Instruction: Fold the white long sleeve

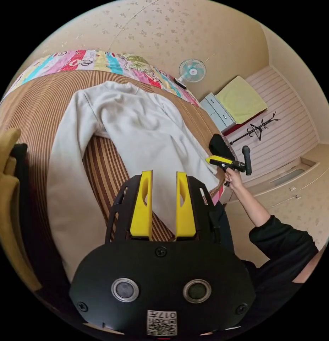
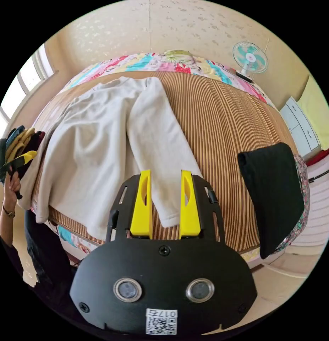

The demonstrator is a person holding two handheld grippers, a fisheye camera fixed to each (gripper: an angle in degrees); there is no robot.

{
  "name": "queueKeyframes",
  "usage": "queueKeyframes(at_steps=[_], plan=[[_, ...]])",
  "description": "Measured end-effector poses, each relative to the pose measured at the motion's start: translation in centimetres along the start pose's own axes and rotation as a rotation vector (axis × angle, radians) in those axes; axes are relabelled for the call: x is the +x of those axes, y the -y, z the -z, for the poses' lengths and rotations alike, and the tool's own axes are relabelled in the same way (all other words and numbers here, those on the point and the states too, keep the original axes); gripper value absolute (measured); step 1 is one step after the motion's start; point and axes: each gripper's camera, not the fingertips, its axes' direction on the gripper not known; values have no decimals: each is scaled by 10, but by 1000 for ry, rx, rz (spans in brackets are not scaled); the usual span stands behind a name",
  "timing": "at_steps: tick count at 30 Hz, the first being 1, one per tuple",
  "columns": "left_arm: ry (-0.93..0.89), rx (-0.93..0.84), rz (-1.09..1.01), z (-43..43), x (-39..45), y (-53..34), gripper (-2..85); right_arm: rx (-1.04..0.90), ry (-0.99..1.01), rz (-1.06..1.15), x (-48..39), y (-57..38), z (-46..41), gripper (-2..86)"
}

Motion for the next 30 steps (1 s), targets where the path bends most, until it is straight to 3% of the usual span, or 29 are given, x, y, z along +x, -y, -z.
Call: queueKeyframes(at_steps=[2, 5, 7, 8, 10, 12, 14, 18, 21, 25, 30], plan=[[13, -16, -6, -14, 8, -39, 107, 124, 73, -3, 14, -24, 0, 90], [-19, 34, 8, -3, 16, -83, 113, 13, 72, 85, 30, -22, 11, 50], [-44, 101, 44, 16, 14, -108, 113, 68, -93, 90, 47, -19, 40, 47], [-47, 150, 73, 30, 11, -123, 114, 141, -226, 12, 69, -17, 64, 49], [-40, 213, 116, 50, 5, -145, 115, 268, -287, -207, 114, -25, 103, 56], [-17, 261, 158, 65, -2, -165, 118, 499, -44, -433, 158, -63, 137, 69], [-21, 309, 199, 78, -13, -193, 120, 545, 189, -328, 156, -80, 127, 83], [-122, 262, 239, 70, -30, -210, 121, 82, 390, -38, 80, -100, 29, 126], [-170, 172, 204, 56, -30, -203, 106, 5, 404, 47, 33, -144, -14, 95], [-74, -42, 59, 65, -23, -199, 39, 63, 443, -19, 42, -189, -8, 45], [-123, -107, -74, 158, 0, -248, 22, 163, 540, -92, 102, -280, 52, 33]])
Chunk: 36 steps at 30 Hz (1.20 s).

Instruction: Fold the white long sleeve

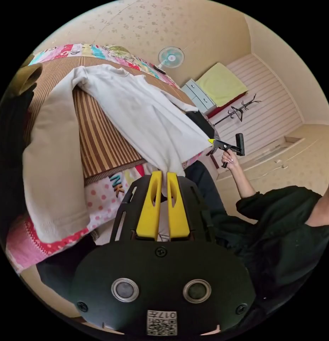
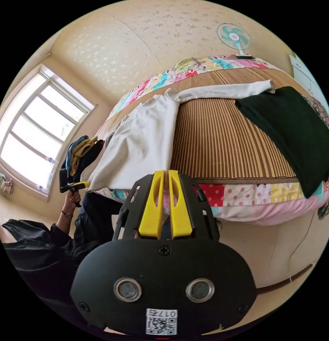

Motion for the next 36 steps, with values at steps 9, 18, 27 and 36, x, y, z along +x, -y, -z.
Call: queueKeyframes(at_steps=[9, 18, 27, 36], plan=[[133, 95, 172, 55, 13, -107, 76, -60, -62, -153, 47, -116, 57, 68], [44, 199, 81, 56, 34, -55, 87, 238, 167, -256, 120, 2, 36, 101], [-55, 168, 184, 50, 21, -89, 86, 149, -21, -586, 185, 137, -68, 102], [-22, 187, 243, 97, 0, -123, 83, 303, -151, -590, 143, 180, -48, 41]])
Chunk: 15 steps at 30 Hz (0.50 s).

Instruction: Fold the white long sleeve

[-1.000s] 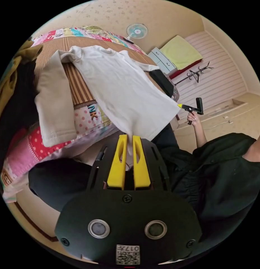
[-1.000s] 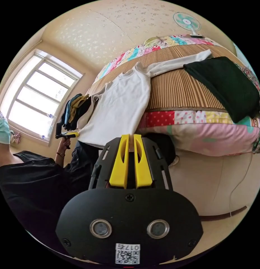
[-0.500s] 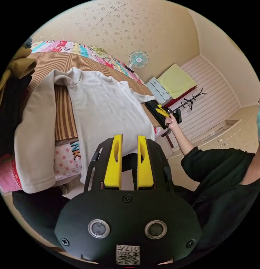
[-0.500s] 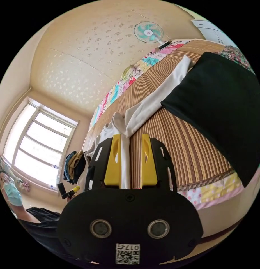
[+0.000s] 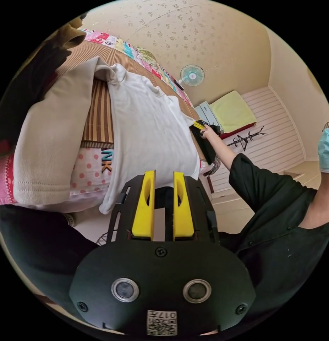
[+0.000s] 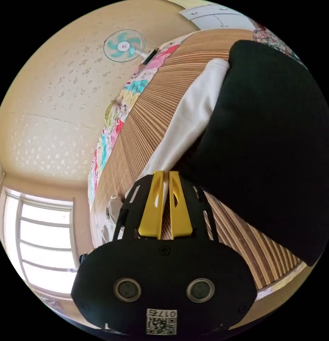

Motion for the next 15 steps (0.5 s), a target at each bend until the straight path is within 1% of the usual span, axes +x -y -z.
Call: queueKeyframes(at_steps=[1, 3, 4, 5, 6, 7, 8, 9, 10, 11, 12, 13, 14, 15], plan=[[-5, 7, 1, 5, -2, 0, 81, 57, -50, 78, -20, -7, 9, 39], [-12, 16, 2, 10, -4, -1, 79, 272, -218, 440, -111, -55, 34, 36], [-19, 16, 3, 11, -5, -1, 79, 316, -233, 538, -134, -72, 37, 35], [-28, 14, 3, 11, -5, -1, 78, 351, -208, 777, -178, -109, 37, 35], [-34, 13, 3, 11, -5, -1, 78, 271, -107, 1037, -217, -149, 28, 35], [-49, 9, -1, 9, -3, -2, 78, 182, -44, 1151, -233, -168, 20, 36], [-64, 6, -4, 7, 0, -3, 78, -69, 81, 1340, -259, -206, -4, 38], [-71, 6, -6, 7, 2, -4, 78, -295, 135, 1449, -276, -244, -32, 40], [-83, 8, -12, 7, 6, -6, 79, -372, 120, 1477, -279, -262, -46, 42], [-90, 6, -18, 8, 9, -10, 78, -481, 24, 1504, -281, -295, -75, 48], [-92, 4, -19, 9, 10, -12, 78, -520, -60, 1506, -274, -317, -96, 56], [-94, 2, -18, 12, 11, -16, 78, -524, -73, 1499, -270, -324, -101, 60], [-99, 2, -15, 15, 10, -21, 78, -462, -63, 1453, -265, -328, -100, 68], [-102, 2, -11, 17, 9, -23, 78, -449, -34, 1412, -263, -325, -94, 77]])
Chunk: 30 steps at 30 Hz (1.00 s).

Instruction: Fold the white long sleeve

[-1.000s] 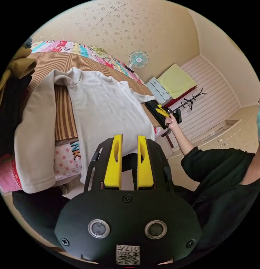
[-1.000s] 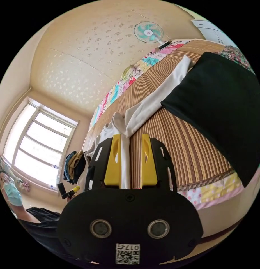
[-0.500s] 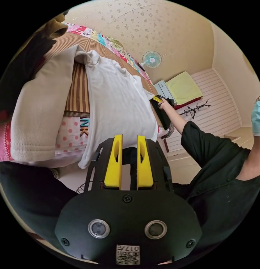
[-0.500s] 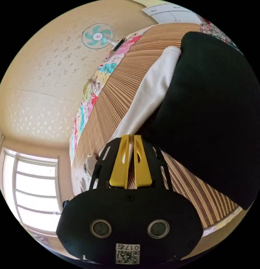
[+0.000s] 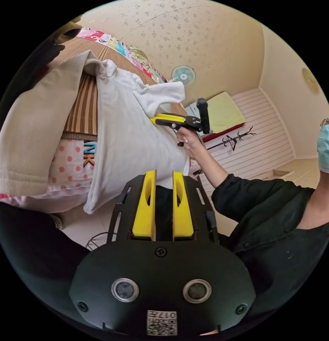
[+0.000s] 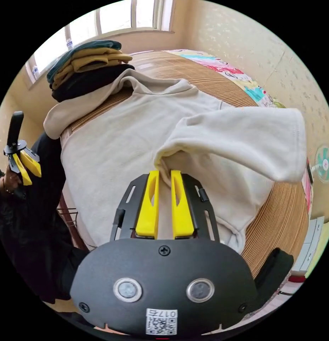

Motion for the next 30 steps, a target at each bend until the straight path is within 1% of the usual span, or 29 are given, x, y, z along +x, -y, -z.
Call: queueKeyframes(at_steps=[1, 2, 3, 4, 6, 7, 8, 9, 10, 11, 12, 13, 14, 15, 17, 19, 20, 21, 22, 24, 25, 26, 27, 28, 29, 30], plan=[[-5, 2, 11, 4, -3, -4, 78, 2, 28, -22, 3, 0, 3, 88], [-11, 5, 25, 7, -8, -8, 78, 18, 99, -84, 12, -1, 11, 109], [-16, 5, 32, 9, -10, -9, 78, 57, 172, -144, 23, -4, 22, 123], [-28, 8, 46, 11, -15, -11, 79, 83, 201, -177, 30, -6, 27, 130], [-53, 22, 60, 16, -20, -12, 78, 150, 250, -365, 66, -17, 38, 143], [-69, 37, 58, 20, -21, -11, 78, 157, 259, -411, 77, -21, 37, 145], [-76, 51, 52, 24, -20, -10, 78, 142, 299, -529, 103, -30, 30, 150], [-76, 56, 49, 26, -19, -10, 78, 107, 394, -660, 131, -42, 16, 156], [-74, 63, 42, 29, -17, -9, 78, 99, 468, -720, 144, -49, 7, 158], [-72, 71, 36, 32, -15, -10, 78, 138, 611, -802, 165, -64, -8, 162], [-72, 76, 34, 33, -14, -10, 78, 211, 707, -888, 181, -81, -20, 156], [-76, 85, 31, 34, -14, -10, 78, 253, 740, -934, 188, -89, -24, 154], [-82, 91, 31, 35, -14, -11, 78, 357, 796, -1019, 200, -105, -31, 137], [-84, 92, 32, 35, -15, -11, 78, 458, 841, -1072, 210, -119, -36, 102], [-93, 86, 47, 33, -18, -11, 78, 561, 868, -1091, 219, -132, -37, 46], [-95, 88, 48, 33, -16, -11, 78, 651, 967, -1100, 231, -143, -29, 39], [-85, 86, 43, 32, -14, -11, 78, 739, 1004, -1088, 242, -154, -10, 35], [-77, 83, 40, 31, -13, -10, 78, 828, 973, -1049, 253, -167, 19, 33], [-62, 75, 35, 29, -10, -10, 78, 864, 935, -1017, 259, -175, 36, 33], [-56, 67, 29, 24, -8, -8, 78, 949, 667, -879, 278, -216, 109, 30], [-57, 68, 29, 20, -7, -7, 78, 956, 582, -855, 281, -229, 125, 30], [-54, 73, 29, 17, -6, -8, 78, 950, 399, -831, 285, -256, 153, 29], [-49, 77, 29, 16, -5, -8, 78, 909, 215, -876, 289, -287, 172, 28], [-31, 87, 30, 14, -2, -9, 79, 886, 129, -913, 291, -304, 179, 28], [-4, 100, 32, 14, 0, -11, 80, 824, -24, -1007, 297, -338, 186, 28], [11, 107, 33, 14, 2, -12, 83, 751, -122, -1124, 305, -371, 186, 28]])
